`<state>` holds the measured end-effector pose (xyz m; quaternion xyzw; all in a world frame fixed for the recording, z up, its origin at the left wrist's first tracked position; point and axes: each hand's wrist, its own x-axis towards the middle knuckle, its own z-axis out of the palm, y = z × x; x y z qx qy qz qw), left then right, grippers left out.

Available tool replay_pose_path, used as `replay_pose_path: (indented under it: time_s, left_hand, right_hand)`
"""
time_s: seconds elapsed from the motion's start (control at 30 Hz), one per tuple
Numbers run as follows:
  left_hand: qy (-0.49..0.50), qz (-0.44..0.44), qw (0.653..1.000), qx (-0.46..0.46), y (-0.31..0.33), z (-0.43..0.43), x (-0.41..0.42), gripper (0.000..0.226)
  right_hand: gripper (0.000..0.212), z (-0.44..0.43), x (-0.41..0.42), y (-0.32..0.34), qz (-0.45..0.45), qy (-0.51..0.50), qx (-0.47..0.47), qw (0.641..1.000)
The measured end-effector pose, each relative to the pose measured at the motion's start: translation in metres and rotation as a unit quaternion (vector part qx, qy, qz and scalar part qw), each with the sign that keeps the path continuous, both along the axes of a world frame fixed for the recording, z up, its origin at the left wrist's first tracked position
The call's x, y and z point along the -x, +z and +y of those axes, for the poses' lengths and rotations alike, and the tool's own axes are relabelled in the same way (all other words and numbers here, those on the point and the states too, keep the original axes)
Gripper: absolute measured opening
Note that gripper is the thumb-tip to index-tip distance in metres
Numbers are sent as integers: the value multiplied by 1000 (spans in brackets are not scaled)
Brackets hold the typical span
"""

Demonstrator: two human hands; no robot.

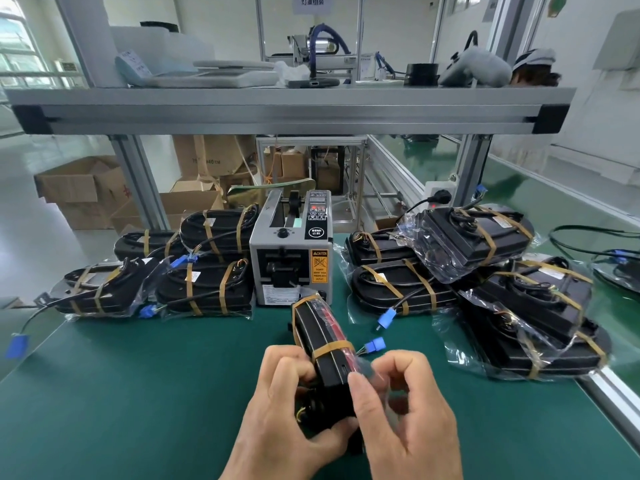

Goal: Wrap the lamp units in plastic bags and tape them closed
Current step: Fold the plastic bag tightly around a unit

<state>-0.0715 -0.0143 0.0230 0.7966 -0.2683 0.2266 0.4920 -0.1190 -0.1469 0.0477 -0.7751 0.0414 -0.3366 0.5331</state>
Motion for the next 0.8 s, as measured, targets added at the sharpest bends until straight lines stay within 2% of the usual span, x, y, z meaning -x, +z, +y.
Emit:
replay_pose_path:
  time_s: [0.13, 0.17, 0.23, 0.3, 0.4, 0.53, 0.63, 0.8]
  left_hand:
    - [-28, 1, 999, -46, 4, 10, -8, 43]
    - [-41, 25, 998, -38, 7, 15, -12, 37]
    - [-37, 126, 990, 45, 17, 21, -24, 22]
    - [49, 227, 960, 157, 27, 19, -46, 32]
    - [126, 358, 879, 289, 38, 13, -93, 29]
    - [148, 450, 807, 354, 47, 7, -140, 16]
    - [155, 493, 769, 377, 49, 1, -155, 18]
    - [157, 518, 745, 391, 49, -8, -163, 23]
  right_hand:
    - [25, -6, -5, -3, 24, 30, -46, 998]
    - [30, -8, -5, -3, 28, 31, -60, 997]
    - [33, -9, -4, -4, 10, 27, -73, 997]
    - [26, -7, -3, -2, -16, 26, -66, 997]
    - [30, -6, -4, 0, -56, 33, -24, 998]
    - [32, -8, -7, 2, -78, 27, 47, 995]
    - [33, -8, -9, 4, -94, 18, 67, 993]
    - [31, -5, -10, 7, -100, 12, 80, 992]
